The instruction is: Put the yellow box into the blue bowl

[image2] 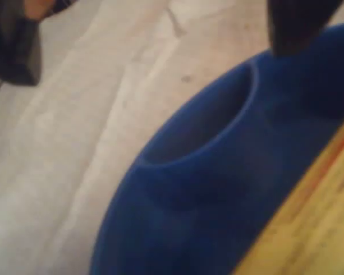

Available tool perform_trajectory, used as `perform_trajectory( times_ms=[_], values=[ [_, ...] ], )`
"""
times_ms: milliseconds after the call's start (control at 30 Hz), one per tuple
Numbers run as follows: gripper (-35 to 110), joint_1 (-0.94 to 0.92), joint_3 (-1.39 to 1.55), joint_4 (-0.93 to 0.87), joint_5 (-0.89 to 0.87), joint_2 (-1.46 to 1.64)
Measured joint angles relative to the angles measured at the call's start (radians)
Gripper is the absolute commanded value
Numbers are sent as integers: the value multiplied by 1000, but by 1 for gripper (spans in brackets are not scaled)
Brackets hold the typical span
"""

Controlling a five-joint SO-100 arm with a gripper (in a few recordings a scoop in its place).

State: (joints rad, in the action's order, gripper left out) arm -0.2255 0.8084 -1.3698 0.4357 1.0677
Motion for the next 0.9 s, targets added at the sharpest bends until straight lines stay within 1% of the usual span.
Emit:
perform_trajectory(
  times_ms=[167, 433, 567, 800, 900],
  values=[
    [21, 0, 0, -34, 0, 0],
    [-1, 0, 0, -74, 0, 15],
    [1, 0, 0, -74, 0, 74],
    [0, 0, 0, -75, 0, 239],
    [0, 0, 0, -106, 0, 325]
  ],
)
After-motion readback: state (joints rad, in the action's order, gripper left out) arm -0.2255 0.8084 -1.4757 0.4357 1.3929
